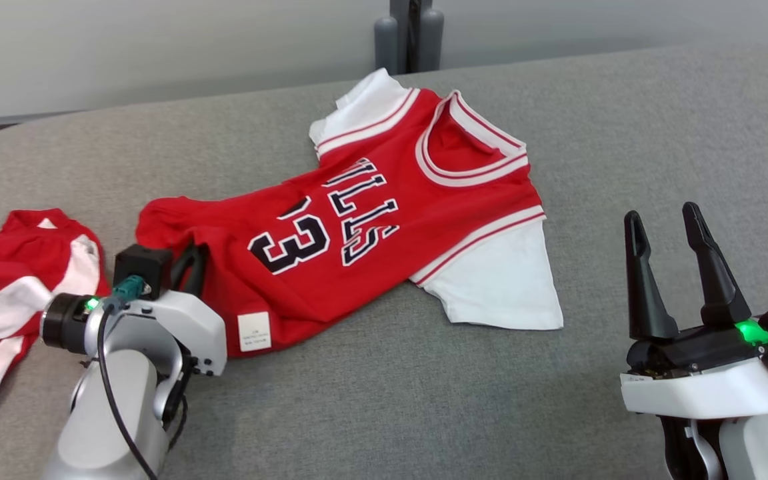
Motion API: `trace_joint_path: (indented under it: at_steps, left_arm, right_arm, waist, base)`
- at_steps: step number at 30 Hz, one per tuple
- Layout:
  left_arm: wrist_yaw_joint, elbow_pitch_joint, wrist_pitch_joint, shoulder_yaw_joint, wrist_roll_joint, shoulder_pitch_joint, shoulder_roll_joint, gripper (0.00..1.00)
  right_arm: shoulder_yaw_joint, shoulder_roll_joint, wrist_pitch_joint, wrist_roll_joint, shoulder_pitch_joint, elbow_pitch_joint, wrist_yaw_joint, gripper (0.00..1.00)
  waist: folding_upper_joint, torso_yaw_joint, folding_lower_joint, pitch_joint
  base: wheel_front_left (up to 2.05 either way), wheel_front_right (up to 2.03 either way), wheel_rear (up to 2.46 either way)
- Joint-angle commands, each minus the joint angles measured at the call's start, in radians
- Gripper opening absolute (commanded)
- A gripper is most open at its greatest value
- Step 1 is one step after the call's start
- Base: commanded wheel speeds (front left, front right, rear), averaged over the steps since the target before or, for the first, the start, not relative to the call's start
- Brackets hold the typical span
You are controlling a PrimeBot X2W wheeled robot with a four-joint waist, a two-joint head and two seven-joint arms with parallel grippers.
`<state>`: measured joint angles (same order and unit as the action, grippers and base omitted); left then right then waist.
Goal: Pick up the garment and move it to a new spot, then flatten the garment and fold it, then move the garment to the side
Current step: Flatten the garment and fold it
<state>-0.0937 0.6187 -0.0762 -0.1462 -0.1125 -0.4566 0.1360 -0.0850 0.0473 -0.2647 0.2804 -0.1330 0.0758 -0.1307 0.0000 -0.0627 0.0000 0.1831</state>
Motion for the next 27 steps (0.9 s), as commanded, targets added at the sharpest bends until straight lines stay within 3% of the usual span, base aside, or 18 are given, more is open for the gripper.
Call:
trace_joint_path:
  at_steps: [1,6,7,8,9,19,22,27]
  left_arm:
    - [0.012,0.045,-0.002,-0.001,0.012,-0.035,0.010,0.00]
    - [0.036,0.168,-0.019,-0.010,0.032,-0.094,0.028,0.00]
    - [0.037,0.196,-0.024,-0.014,0.036,-0.104,0.028,0.33]
    - [0.033,0.221,-0.028,-0.019,0.036,-0.112,0.025,0.79]
    - [0.032,0.244,-0.032,-0.019,0.031,-0.120,0.019,1.00]
    - [0.090,0.281,-0.177,0.017,-0.007,-0.150,0.001,1.00]
    - [0.108,0.220,-0.187,0.035,-0.020,-0.116,-0.003,1.00]
    - [0.135,-0.014,-0.188,0.091,-0.044,-0.013,-0.011,1.00]
  right_arm:
    - [-0.005,0.006,-0.002,0.003,-0.011,-0.005,0.000,1.00]
    - [-0.015,0.006,-0.002,-0.001,-0.027,-0.005,0.000,1.00]
    - [-0.016,0.006,-0.002,-0.002,-0.028,-0.005,0.000,1.00]
    - [-0.014,0.006,-0.002,-0.001,-0.029,-0.006,0.000,1.00]
    - [-0.011,0.006,-0.002,-0.001,-0.031,-0.005,0.000,1.00]
    - [0.027,0.006,-0.002,-0.014,-0.028,0.000,0.000,1.00]
    - [0.034,0.006,-0.002,-0.025,-0.021,0.003,0.000,1.00]
    - [0.047,0.006,-0.002,-0.044,-0.004,0.009,0.000,1.00]
  waist:
    - [0.0000,-0.026,0.0000,0.032]
    - [0.0000,-0.041,0.0000,0.055]
    - [0.0000,-0.043,0.0000,0.059]
    - [0.0000,-0.043,0.0000,0.061]
    - [0.0000,-0.043,0.0000,0.062]
    - [0.0000,0.006,0.0000,0.029]
    - [0.0000,0.026,0.0000,0.007]
    - [0.0000,0.053,0.0000,-0.021]
  base:
    - [0.00,0.00,0.00]
    - [0.00,0.00,0.00]
    - [0.00,0.00,0.00]
    - [0.00,0.00,0.00]
    - [0.00,0.00,0.00]
    - [0.00,0.00,0.00]
    - [0.00,0.00,0.00]
    - [0.00,0.00,0.00]
